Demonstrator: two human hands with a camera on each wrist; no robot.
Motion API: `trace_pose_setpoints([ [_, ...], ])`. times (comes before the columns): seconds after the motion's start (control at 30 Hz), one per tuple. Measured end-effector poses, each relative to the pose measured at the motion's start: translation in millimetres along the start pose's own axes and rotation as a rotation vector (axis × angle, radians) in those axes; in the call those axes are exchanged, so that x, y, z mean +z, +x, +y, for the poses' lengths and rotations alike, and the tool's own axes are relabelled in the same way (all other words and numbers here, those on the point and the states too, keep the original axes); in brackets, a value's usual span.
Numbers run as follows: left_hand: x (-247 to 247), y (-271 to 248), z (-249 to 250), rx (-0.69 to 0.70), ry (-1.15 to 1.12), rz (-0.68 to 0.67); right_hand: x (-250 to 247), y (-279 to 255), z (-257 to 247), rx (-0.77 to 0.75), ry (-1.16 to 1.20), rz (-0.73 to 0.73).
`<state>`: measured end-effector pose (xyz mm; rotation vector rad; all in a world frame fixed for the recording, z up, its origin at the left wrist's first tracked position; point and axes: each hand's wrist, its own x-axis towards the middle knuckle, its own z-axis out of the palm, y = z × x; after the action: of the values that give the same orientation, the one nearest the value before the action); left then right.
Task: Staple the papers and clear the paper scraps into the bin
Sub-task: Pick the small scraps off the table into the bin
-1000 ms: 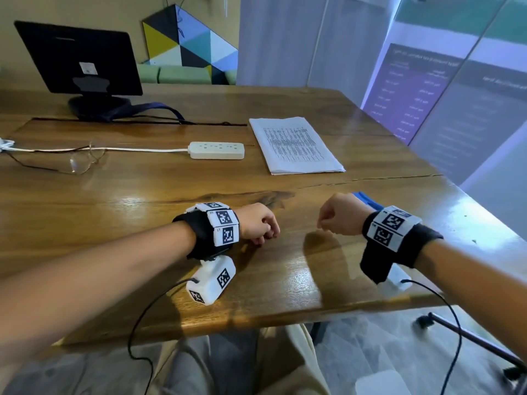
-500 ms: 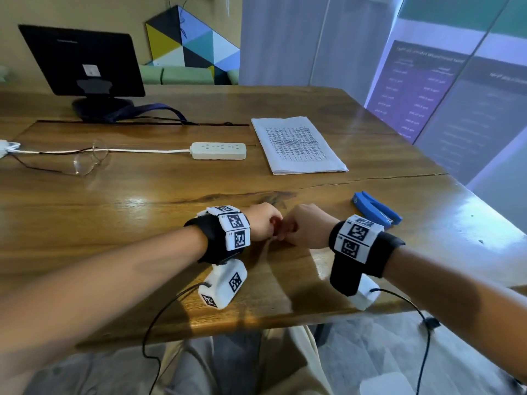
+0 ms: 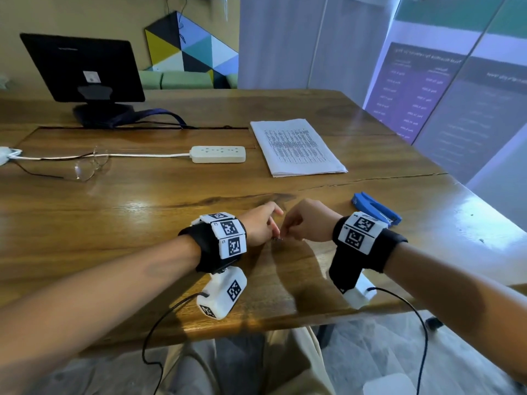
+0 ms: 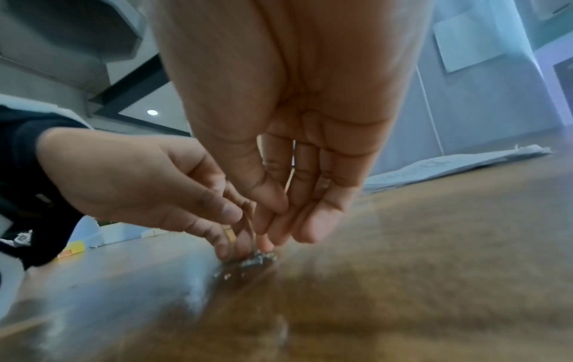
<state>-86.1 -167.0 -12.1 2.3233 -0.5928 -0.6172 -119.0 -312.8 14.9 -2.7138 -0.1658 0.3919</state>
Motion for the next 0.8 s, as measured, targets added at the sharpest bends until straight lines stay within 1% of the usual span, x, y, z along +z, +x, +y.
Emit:
trace_pose_setpoints([
  [0.07, -5.7, -3.8, -1.0, -0.002, 0.004, 0.004, -4.6, -3.5, 2.2, -0.001, -0.017, 0.052],
  [0.13, -11.0, -7.2, -3.5, -0.009, 0.025, 0.036, -5.5, -7.6, 6.2, 0.020, -0.073, 0.085],
  [0.23, -9.2, -9.2, -4.3, -0.012, 0.083, 0.072, 2.1, -11.0, 5.1, 0.036, -0.167, 0.047],
  [0.37, -0.5, -9.5, -0.7, 0.012, 0.123, -0.001, 13.7, -14.1, -7.7, -0.046, -0.204, -0.018],
  [0.43, -0.7, -11.1, 0.8, 0.033, 0.131, -0.027, 14.4, -10.3, -9.4, -0.060, -0.204, -0.001],
  [0.53, -4.0, -11.9, 0.8, 0.024, 0.135, 0.005, 12.1, -3.0, -7.5, -0.023, -0.228, 0.039],
  [0.7, -10.1, -13.3, -2.2, -0.010, 0.160, -0.043, 12.6, -2.9, -10.1, -0.042, -0.183, -0.028],
  [0.8, -14.3, -15.7, -4.7, -0.034, 0.154, -0.011, 14.5, -1.8, -10.0, -0.042, -0.193, -0.001],
])
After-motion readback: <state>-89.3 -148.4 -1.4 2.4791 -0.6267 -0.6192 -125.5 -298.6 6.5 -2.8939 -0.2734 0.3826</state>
